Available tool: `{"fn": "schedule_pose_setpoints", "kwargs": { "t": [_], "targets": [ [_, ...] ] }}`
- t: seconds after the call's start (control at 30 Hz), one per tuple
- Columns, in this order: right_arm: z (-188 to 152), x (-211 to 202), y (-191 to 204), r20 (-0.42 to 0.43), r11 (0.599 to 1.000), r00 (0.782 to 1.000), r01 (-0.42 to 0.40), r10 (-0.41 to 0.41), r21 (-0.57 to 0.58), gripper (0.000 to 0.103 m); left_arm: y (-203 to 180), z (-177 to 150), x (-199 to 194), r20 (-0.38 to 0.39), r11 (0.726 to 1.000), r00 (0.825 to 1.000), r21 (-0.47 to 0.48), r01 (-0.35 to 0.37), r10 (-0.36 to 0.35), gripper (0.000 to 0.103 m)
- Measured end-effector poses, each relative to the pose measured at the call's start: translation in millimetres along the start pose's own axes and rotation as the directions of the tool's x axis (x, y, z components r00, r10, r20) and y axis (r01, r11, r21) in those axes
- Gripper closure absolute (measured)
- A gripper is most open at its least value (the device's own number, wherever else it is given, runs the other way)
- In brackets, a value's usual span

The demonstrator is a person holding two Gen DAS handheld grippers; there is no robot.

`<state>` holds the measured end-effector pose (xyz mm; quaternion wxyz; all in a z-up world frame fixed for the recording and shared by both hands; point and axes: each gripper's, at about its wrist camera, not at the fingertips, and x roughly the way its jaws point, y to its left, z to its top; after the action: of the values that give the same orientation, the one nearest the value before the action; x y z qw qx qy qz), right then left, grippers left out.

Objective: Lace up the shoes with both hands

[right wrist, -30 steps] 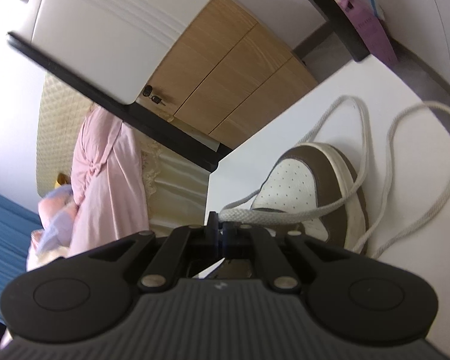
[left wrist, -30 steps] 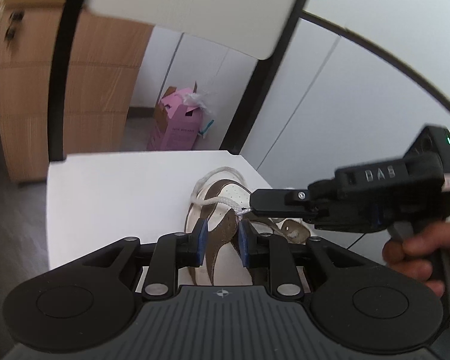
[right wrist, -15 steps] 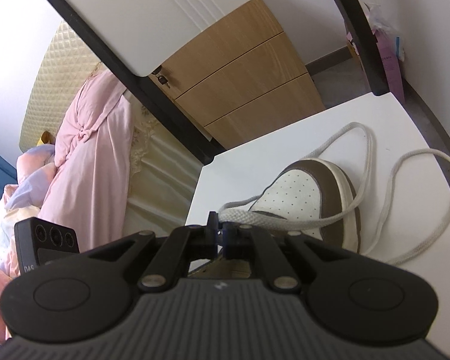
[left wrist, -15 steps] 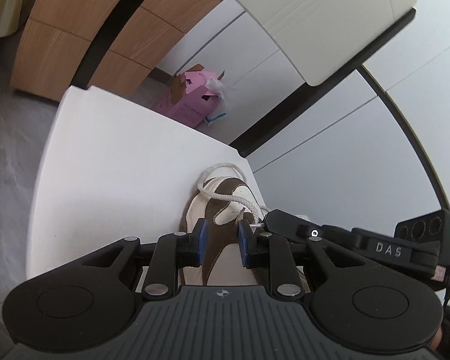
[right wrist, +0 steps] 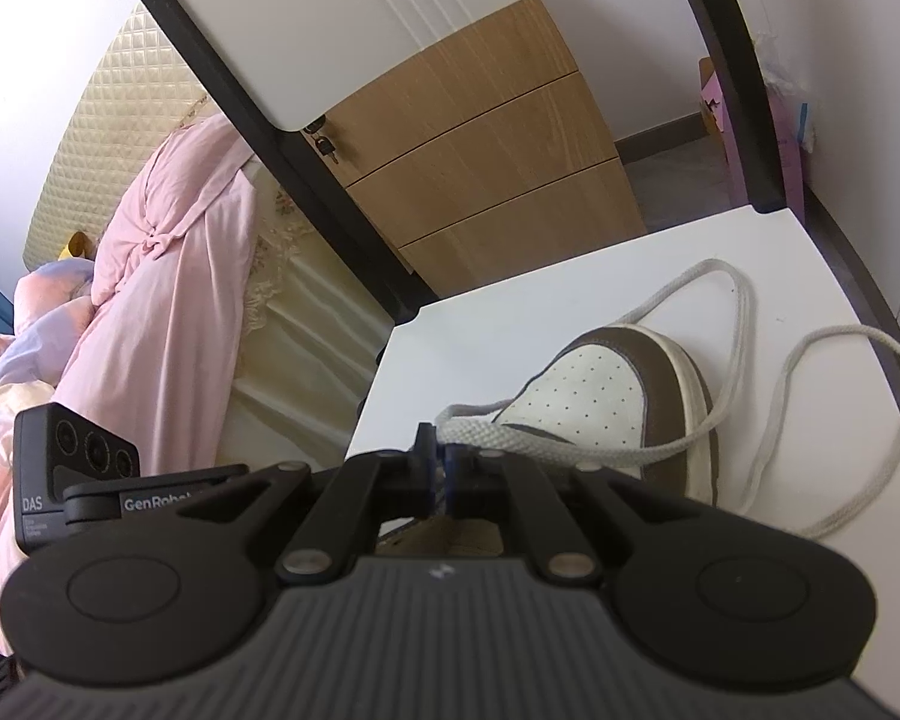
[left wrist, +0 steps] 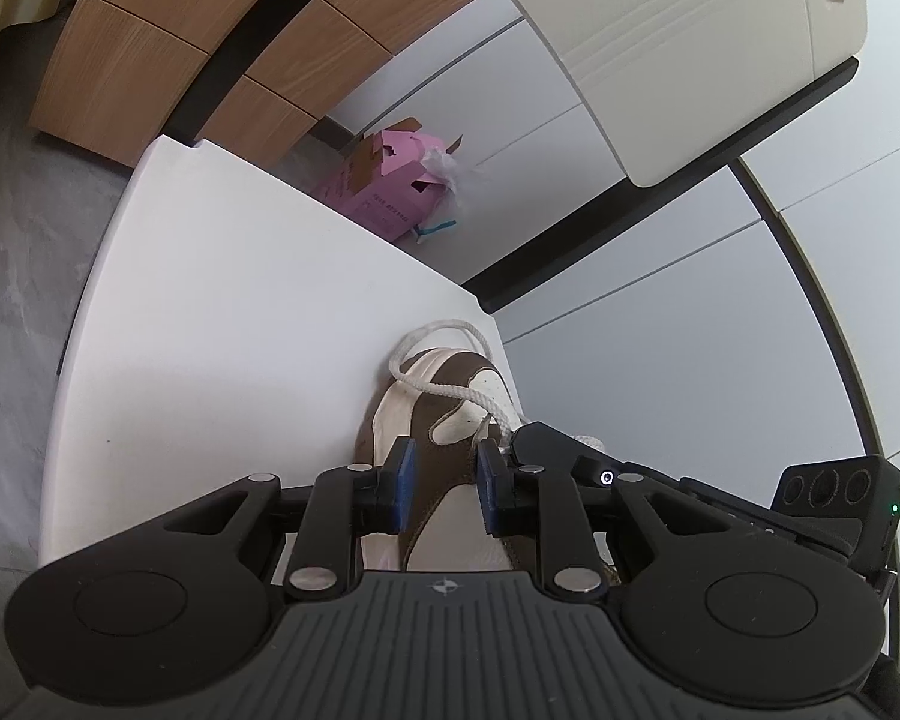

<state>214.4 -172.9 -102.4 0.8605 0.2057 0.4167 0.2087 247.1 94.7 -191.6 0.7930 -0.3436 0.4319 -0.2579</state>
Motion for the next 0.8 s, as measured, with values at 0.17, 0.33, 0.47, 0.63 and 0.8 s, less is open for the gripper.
{"fn": "schedule_pose_setpoints", "kwargs": {
  "t": [0.17,0.33,0.47,0.63,0.8],
  "targets": [
    [-1,1,6,0.004,0.999,1.0,0.022,-0.022,-0.047,0.1,1,0,-1,-0.002,1.0,1.0,-0.003,0.0,0.0,0.078],
    [-2,2,12,0.009,0.993,0.999,0.046,-0.045,-0.108,0.1,1,0,-3,0.002,1.0,1.0,-0.008,0.0,0.0,0.078],
    [-3,4,18,0.011,0.987,0.998,0.057,-0.056,-0.152,0.1,2,1,-7,0.014,1.0,1.0,-0.021,0.005,-0.005,0.078],
    [-5,6,22,0.0,0.98,0.999,0.053,-0.054,-0.194,0.1,4,4,-18,0.047,1.0,0.999,-0.029,0.009,-0.007,0.078],
    [-7,9,26,-0.014,0.973,0.998,0.062,-0.067,-0.223,0.1,6,5,-24,0.055,1.0,0.998,-0.025,-0.001,0.002,0.078]
  ]
}}
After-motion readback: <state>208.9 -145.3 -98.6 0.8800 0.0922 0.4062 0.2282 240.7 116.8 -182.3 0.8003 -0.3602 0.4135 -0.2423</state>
